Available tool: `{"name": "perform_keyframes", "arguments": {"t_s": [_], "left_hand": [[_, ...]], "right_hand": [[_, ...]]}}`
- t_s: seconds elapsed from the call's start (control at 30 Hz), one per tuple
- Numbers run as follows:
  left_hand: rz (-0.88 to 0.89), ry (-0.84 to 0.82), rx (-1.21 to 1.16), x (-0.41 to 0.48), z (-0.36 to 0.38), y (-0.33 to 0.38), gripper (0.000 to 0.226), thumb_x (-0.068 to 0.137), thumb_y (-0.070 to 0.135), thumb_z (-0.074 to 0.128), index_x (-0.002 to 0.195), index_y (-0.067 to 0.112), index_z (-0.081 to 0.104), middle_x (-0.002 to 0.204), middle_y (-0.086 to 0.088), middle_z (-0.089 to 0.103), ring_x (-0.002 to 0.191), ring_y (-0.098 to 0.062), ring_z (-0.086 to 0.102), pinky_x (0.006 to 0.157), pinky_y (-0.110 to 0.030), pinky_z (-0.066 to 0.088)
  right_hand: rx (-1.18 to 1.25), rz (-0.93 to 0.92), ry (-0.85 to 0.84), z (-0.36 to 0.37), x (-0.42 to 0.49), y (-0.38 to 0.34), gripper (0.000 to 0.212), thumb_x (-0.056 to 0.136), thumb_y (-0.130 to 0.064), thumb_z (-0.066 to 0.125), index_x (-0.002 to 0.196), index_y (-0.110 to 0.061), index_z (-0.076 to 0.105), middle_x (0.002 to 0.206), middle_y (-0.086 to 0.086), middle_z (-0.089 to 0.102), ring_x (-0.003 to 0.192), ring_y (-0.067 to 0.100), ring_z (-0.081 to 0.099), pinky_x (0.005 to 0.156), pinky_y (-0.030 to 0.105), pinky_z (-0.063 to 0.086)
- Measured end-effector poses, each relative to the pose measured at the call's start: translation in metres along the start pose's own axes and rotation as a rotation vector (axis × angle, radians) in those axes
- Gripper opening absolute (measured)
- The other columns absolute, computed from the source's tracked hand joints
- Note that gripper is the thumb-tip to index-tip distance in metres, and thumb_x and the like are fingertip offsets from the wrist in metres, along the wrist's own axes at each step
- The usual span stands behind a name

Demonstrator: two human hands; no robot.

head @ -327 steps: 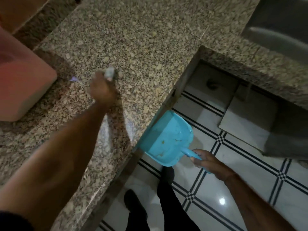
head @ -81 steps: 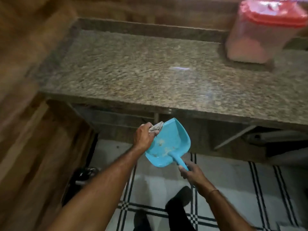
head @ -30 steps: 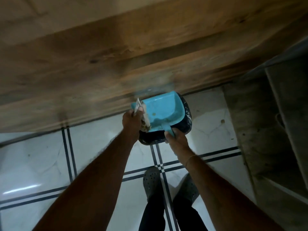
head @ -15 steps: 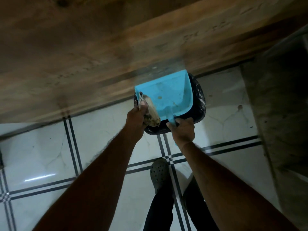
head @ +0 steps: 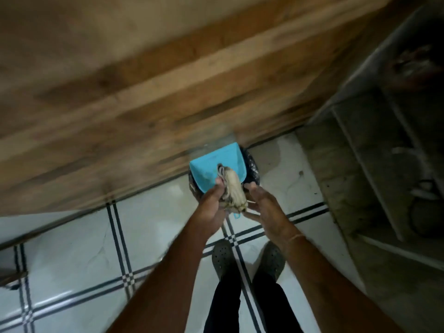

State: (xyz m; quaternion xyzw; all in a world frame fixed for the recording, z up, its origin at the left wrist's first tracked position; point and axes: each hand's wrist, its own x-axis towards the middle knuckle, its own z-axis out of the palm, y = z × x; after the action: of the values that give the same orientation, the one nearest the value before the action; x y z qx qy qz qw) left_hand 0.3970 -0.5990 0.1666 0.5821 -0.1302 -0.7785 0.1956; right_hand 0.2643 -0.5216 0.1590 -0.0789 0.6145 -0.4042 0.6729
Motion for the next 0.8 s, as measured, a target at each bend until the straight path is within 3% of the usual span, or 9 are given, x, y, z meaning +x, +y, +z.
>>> {"name": "perform_keyframes", "arguments": {"t_s": [0.1,0.17,0.27,0.33,0.4,0.5,0.57,0.7,0.8], "left_hand": [[0.007,-0.076,0.098,-0.075,0.048,0.014,0.054,0.108,0.036,0.043,0.149,0.002,0.05,0.147,-0.026,0.057,0.139,-0.044,0.052,0.117,-0.064,0.038],[0.024,-0.098,0.158,-0.122,0.079,0.031,0.053,0.106,0.039,0.047,0.147,0.005,0.054,0.144,-0.022,0.061,0.136,-0.04,0.057,0.113,-0.058,0.045],[0.027,-0.199,0.299,-0.201,0.132,0.057,0.067,0.092,0.06,0.049,0.138,0.014,0.064,0.133,-0.013,0.071,0.122,-0.028,0.068,0.092,-0.042,0.059],[0.023,-0.279,0.401,-0.246,0.169,0.07,0.07,0.085,0.068,0.05,0.134,0.021,0.067,0.125,-0.008,0.076,0.108,-0.019,0.075,0.075,-0.031,0.062],[0.042,-0.294,0.494,-0.269,0.2,0.079,0.067,0.089,0.072,0.05,0.129,0.022,0.07,0.119,-0.007,0.078,0.1,-0.017,0.077,0.069,-0.028,0.061],[0.101,-0.319,0.661,-0.308,0.258,0.086,0.061,0.09,0.07,0.061,0.118,0.017,0.076,0.111,-0.011,0.08,0.093,-0.021,0.078,0.071,-0.031,0.062],[0.191,-0.317,0.731,-0.323,0.292,0.085,0.048,0.093,0.057,0.068,0.117,0.016,0.074,0.111,-0.012,0.079,0.09,-0.022,0.077,0.071,-0.032,0.063],[0.302,-0.395,0.71,-0.334,0.349,0.078,0.029,0.103,0.029,0.063,0.12,0.007,0.071,0.105,-0.016,0.076,0.091,-0.029,0.073,0.085,-0.047,0.06],[0.372,-0.454,0.741,-0.338,0.376,0.065,0.03,0.104,0.027,0.061,0.121,0.005,0.071,0.115,-0.021,0.076,0.104,-0.034,0.074,0.092,-0.054,0.06]], "right_hand": [[0.044,-0.077,-0.003,0.001,-0.08,-0.053,0.038,0.103,-0.05,0.05,0.125,-0.027,0.07,0.119,0.005,0.077,0.113,0.027,0.072,0.092,0.042,0.06],[0.094,-0.162,0.053,-0.004,-0.132,-0.086,0.027,0.101,-0.039,0.06,0.123,-0.026,0.071,0.115,0.009,0.077,0.109,0.03,0.074,0.085,0.039,0.062],[0.116,-0.326,0.093,-0.016,-0.215,-0.129,0.031,0.098,-0.022,0.067,0.129,-0.028,0.067,0.116,0.009,0.077,0.102,0.026,0.075,0.084,0.035,0.063],[0.076,-0.439,0.106,-0.026,-0.262,-0.155,0.039,0.098,-0.01,0.066,0.136,-0.018,0.064,0.122,0.015,0.074,0.105,0.025,0.074,0.088,0.037,0.063],[0.054,-0.515,0.131,-0.035,-0.287,-0.174,0.041,0.097,0.0,0.064,0.137,-0.007,0.062,0.125,0.022,0.07,0.103,0.024,0.073,0.087,0.036,0.063],[0.069,-0.634,0.219,-0.061,-0.335,-0.205,0.038,0.095,0.004,0.064,0.132,-0.006,0.065,0.123,0.023,0.07,0.11,0.036,0.072,0.09,0.047,0.062],[0.134,-0.7,0.277,-0.081,-0.359,-0.222,0.036,0.094,0.006,0.065,0.128,-0.006,0.069,0.125,0.022,0.071,0.114,0.044,0.069,0.095,0.056,0.058],[0.257,-0.771,0.364,-0.131,-0.393,-0.248,0.028,0.093,0.0,0.069,0.118,-0.013,0.076,0.126,0.015,0.074,0.111,0.032,0.073,0.092,0.045,0.062],[0.361,-0.765,0.345,-0.162,-0.411,-0.254,0.021,0.1,-0.01,0.063,0.114,-0.017,0.078,0.114,0.017,0.078,0.101,0.03,0.075,0.086,0.042,0.063]]}}
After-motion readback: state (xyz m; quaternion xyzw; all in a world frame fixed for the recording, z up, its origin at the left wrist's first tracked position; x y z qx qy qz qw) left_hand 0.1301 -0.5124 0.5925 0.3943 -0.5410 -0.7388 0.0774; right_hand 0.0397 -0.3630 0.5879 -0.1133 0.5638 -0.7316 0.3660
